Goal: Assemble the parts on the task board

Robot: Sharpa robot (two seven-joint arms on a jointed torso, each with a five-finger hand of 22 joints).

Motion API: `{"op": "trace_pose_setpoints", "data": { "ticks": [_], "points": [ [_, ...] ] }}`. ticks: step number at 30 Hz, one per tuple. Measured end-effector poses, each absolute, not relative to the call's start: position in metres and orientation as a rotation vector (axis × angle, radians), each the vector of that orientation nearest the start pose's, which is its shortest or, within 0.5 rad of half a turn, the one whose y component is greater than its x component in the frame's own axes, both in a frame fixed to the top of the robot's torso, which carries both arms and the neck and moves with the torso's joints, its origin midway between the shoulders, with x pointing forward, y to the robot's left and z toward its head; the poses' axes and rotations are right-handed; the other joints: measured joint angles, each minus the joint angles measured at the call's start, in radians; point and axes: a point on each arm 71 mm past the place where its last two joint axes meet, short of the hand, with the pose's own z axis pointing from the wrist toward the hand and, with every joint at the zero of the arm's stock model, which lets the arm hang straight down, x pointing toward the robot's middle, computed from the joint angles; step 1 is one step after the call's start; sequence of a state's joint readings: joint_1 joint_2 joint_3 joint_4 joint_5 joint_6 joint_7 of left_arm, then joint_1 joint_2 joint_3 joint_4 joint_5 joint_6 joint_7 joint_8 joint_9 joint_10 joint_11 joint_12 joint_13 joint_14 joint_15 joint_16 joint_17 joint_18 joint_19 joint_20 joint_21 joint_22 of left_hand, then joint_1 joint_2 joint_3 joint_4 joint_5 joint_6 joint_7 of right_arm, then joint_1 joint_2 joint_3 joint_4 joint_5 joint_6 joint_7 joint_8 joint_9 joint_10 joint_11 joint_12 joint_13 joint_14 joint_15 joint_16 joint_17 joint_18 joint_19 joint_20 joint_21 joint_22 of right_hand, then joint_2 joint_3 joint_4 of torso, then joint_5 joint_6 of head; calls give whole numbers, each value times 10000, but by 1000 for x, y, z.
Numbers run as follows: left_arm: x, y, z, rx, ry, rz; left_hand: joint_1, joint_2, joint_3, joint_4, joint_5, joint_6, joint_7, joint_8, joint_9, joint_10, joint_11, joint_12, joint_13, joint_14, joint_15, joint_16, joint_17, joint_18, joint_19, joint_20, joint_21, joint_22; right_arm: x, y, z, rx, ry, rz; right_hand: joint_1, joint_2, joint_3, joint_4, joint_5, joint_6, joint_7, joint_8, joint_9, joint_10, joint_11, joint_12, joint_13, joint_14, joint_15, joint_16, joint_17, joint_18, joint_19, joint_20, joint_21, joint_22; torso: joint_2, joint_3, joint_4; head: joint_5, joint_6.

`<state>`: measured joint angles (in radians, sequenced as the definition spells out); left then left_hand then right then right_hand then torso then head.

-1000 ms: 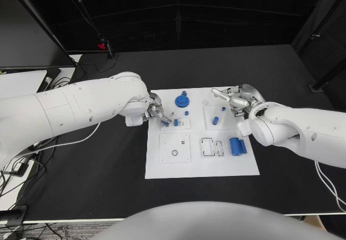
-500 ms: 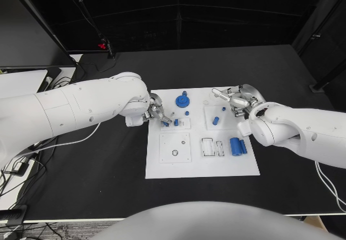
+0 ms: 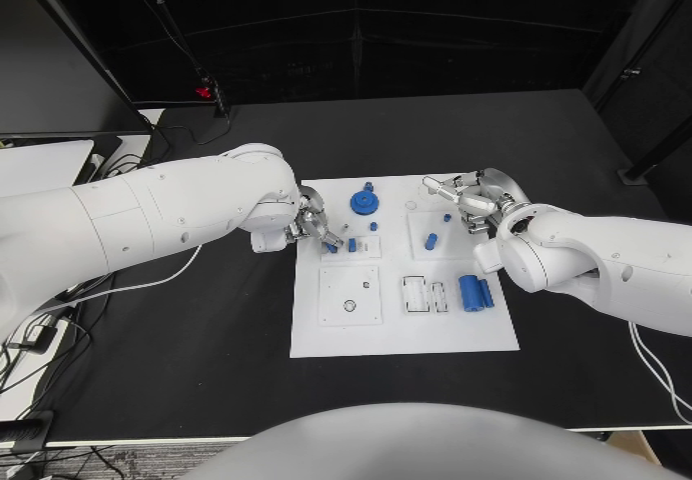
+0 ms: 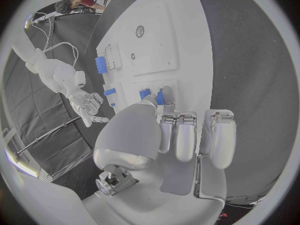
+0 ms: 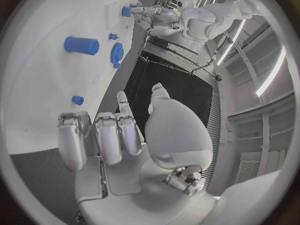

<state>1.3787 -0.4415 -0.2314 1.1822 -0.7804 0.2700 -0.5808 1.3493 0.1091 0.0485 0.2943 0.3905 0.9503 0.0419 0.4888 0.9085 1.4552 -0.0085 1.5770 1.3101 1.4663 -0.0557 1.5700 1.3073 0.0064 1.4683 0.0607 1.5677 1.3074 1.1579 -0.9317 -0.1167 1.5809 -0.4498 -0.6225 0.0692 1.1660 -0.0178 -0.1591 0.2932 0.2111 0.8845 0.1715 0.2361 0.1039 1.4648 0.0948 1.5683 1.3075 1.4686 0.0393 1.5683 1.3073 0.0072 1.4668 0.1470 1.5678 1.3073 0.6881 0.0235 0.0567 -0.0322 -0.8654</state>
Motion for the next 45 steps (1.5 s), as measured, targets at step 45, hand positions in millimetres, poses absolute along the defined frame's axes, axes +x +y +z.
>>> {"op": "trace_pose_setpoints", "data": {
  "ticks": [45],
  "points": [
    [526,111,-221,-1225,25665,-3905,-854,695,-777,10,-425,-465,248,-168,-135,38,107,-21,217,12,53,0,0,1,-6,79,0,0,461,-252,-227,9391,16038,9259,0,0,-28,-29,0,0,0,0,6,0,0,0,0,0,0,0,7,1,0,0,0,0,1,0,-1,6,-34]
  ]
}}
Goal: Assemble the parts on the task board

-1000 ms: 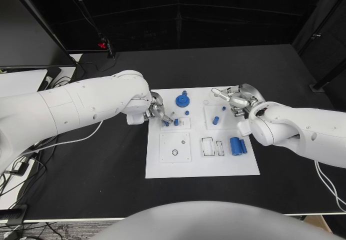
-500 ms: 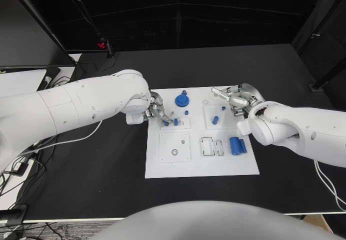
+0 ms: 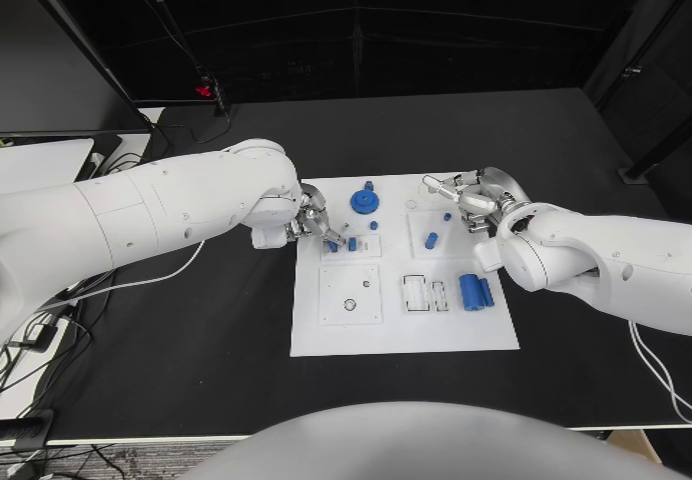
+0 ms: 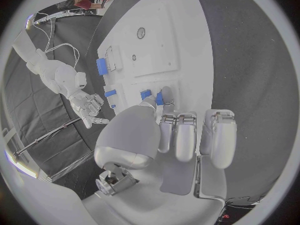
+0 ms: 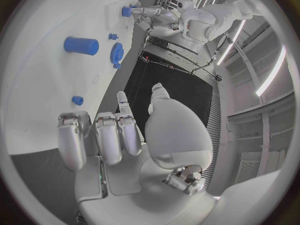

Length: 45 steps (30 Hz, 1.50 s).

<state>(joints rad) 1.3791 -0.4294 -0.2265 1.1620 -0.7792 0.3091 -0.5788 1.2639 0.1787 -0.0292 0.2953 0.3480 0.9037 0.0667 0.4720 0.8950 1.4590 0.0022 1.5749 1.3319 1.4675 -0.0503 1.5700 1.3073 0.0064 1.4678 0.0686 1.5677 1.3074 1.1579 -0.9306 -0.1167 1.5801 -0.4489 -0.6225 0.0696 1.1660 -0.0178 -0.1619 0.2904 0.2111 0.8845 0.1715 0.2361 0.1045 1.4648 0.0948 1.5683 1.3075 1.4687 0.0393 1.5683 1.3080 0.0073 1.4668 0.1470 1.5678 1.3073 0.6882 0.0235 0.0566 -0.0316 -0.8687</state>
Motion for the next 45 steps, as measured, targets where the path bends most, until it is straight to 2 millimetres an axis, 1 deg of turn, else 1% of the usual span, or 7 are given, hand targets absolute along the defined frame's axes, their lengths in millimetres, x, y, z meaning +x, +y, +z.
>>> {"op": "trace_pose_setpoints", "data": {
  "ticks": [3,5,8,14,15,30,45],
  "points": [
    [526,111,-221,-1221,25661,-3887,-555,-58,-297,-1,-81,-3,0,29,-27,0,0,-114,-57,-33,37,0,0,0,-30,30,0,0,461,-252,-227,9392,16038,9259,0,0,0,0,0,0,0,0,-1,0,0,0,0,0,0,0,-1,-1,0,0,0,0,0,1,0,4,1],
    [526,111,-221,-1209,25658,-3879,-932,-131,-527,-3,-201,-4,-1,36,-37,9,-9,-152,-331,-33,37,0,0,0,-30,29,0,0,461,-252,-227,9393,16038,9259,0,0,0,0,0,0,0,0,-1,0,0,0,0,0,0,0,-1,0,0,0,0,0,0,2,0,5,1],
    [526,111,-221,-1198,25654,-3865,-1354,-298,-848,-7,-542,-56,-53,70,-56,42,-42,-75,-261,-33,37,0,0,0,-30,29,0,0,461,-252,-227,9393,16038,9258,0,0,0,0,0,0,0,40,-1,0,0,0,0,0,0,0,-1,-1,0,0,0,0,1,4,0,8,1],
    [525,113,-221,-1185,25665,-3823,-1870,-279,-1287,-9,-1051,-162,-160,115,-69,76,-8,-75,-238,-1,69,0,0,0,6,64,0,0,461,-252,-227,9392,16041,9263,0,0,0,0,0,0,0,40,-2,0,0,0,0,0,0,0,-2,-1,0,0,0,0,0,4,0,12,-10],
    [525,112,-221,-1173,25666,-3831,-2001,-364,-1342,11,-1120,-165,-163,117,-70,77,-8,-75,-237,-1,69,0,0,0,5,64,0,0,461,-252,-228,9392,16043,9265,0,0,0,0,0,0,0,40,-2,0,0,0,0,0,0,0,-2,0,0,0,0,0,0,4,0,12,-11],
    [524,113,-221,-957,25571,-3799,-2006,-369,-1344,11,-1121,-180,-177,133,-69,76,-7,-75,-239,-1,69,0,0,0,5,64,0,0,462,-251,-228,9396,16046,9257,0,0,1,0,0,0,0,40,-3,0,0,0,0,0,0,0,-3,-2,0,0,0,0,1,2,0,31,-15],
    [522,117,-221,-863,25499,-3929,-1899,-185,-1344,11,-964,-194,-162,247,-69,75,-7,-75,-241,-1,69,0,0,1,5,64,0,0,462,-252,-228,9402,16043,9241,0,0,1,1,0,0,0,39,-4,0,0,0,0,0,0,0,-4,-1,0,0,0,0,0,1,3,30,-22]
  ]
}}
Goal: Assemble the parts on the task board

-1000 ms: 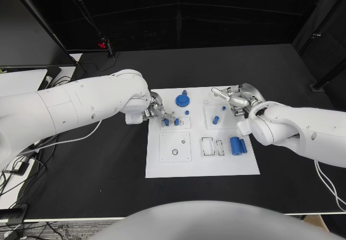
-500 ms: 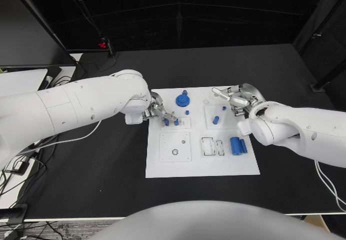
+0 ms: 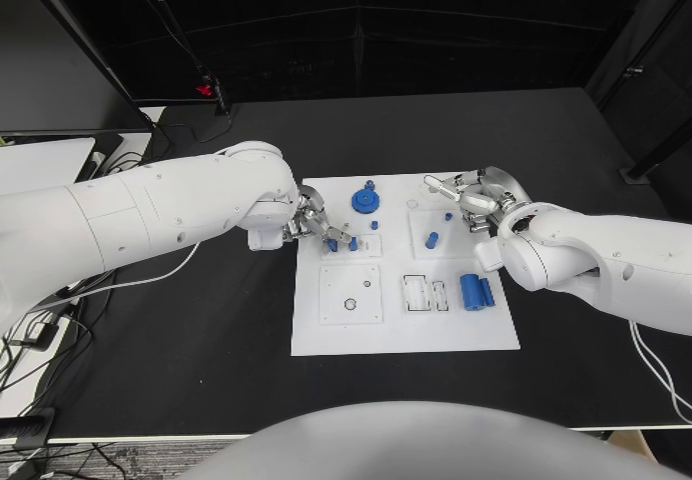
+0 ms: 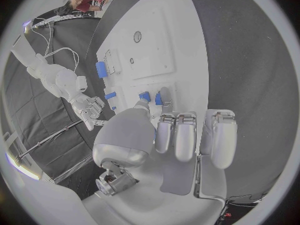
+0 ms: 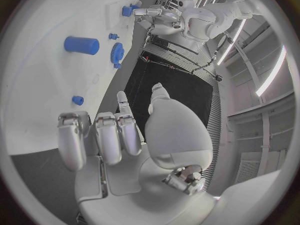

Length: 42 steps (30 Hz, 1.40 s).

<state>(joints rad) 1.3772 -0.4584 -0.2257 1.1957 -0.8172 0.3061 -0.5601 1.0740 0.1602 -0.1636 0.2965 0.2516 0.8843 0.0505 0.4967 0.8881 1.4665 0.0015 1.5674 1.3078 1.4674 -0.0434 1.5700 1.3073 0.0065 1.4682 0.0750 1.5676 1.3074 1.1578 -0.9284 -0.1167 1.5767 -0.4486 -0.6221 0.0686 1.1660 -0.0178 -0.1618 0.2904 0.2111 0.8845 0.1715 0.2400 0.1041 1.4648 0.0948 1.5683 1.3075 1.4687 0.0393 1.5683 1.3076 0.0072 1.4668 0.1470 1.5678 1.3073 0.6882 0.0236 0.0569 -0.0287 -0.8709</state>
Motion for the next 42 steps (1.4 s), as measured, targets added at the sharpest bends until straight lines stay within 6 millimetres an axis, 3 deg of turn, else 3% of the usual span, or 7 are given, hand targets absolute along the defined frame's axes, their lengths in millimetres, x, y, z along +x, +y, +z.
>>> {"op": "trace_pose_setpoints", "data": {
  "ticks": [42],
  "points": [
    [521,122,-222,-852,25440,-4111,92,91,1,0,154,-18,21,164,1,-1,0,0,-4,0,0,0,0,0,-1,-1,0,0,461,-253,-230,9432,16090,9216,-107,107,0,0,0,-36,36,0,8,0,0,0,0,0,0,0,-2,0,0,0,0,0,3,5,-2,-6,-19]
  ]
}}
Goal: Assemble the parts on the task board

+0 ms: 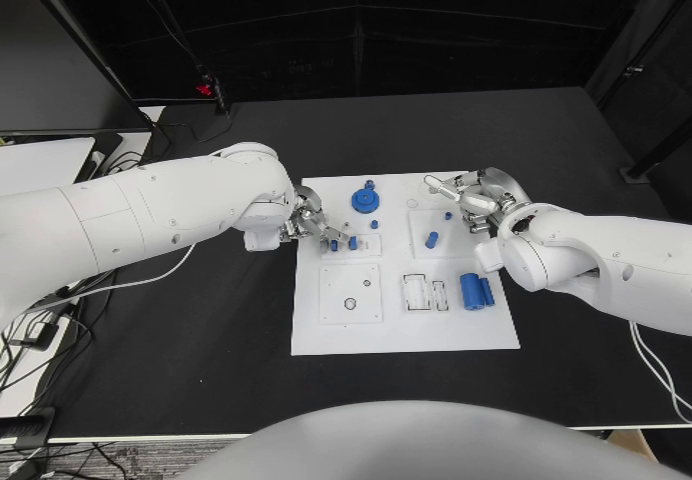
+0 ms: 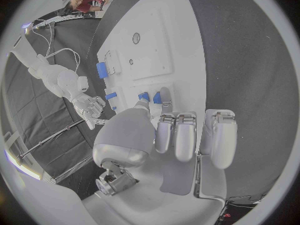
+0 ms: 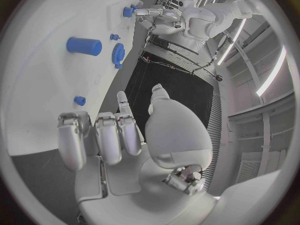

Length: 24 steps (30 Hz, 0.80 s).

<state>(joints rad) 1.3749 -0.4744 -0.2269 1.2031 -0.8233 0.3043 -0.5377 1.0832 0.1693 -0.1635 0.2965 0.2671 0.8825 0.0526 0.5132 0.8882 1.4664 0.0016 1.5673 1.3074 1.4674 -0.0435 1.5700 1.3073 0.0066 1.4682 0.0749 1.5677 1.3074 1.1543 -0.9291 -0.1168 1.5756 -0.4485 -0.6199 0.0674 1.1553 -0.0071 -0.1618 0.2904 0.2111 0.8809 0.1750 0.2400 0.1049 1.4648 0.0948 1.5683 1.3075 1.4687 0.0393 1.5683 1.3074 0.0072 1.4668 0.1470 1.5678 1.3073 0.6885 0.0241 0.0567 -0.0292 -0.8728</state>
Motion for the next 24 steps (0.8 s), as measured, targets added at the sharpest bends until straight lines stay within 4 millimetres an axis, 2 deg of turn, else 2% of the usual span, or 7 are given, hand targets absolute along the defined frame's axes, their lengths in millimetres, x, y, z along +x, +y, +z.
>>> {"op": "trace_pose_setpoints", "data": {
  "ticks": [19,24],
  "points": [
    [520,124,-223,-894,25313,-4336,56,50,-23,-24,92,5,-1,-29,0,0,0,0,-1,0,0,0,0,0,0,0,0,0,461,-252,-230,9436,16105,9216,1,-1,0,0,0,0,0,0,-2,0,0,0,0,0,0,0,0,0,0,0,0,0,-3,-3,-7,-11,0],
    [517,132,-225,-1170,24884,-4974,180,-74,-167,-38,92,-22,22,-78,3,0,0,0,-1,0,0,0,0,0,0,0,0,0,461,-253,-230,9437,16106,9215,1,-1,0,0,0,0,0,0,-2,0,0,0,0,0,0,0,0,0,0,0,0,0,-3,-6,-7,-37,5]
  ]
}}
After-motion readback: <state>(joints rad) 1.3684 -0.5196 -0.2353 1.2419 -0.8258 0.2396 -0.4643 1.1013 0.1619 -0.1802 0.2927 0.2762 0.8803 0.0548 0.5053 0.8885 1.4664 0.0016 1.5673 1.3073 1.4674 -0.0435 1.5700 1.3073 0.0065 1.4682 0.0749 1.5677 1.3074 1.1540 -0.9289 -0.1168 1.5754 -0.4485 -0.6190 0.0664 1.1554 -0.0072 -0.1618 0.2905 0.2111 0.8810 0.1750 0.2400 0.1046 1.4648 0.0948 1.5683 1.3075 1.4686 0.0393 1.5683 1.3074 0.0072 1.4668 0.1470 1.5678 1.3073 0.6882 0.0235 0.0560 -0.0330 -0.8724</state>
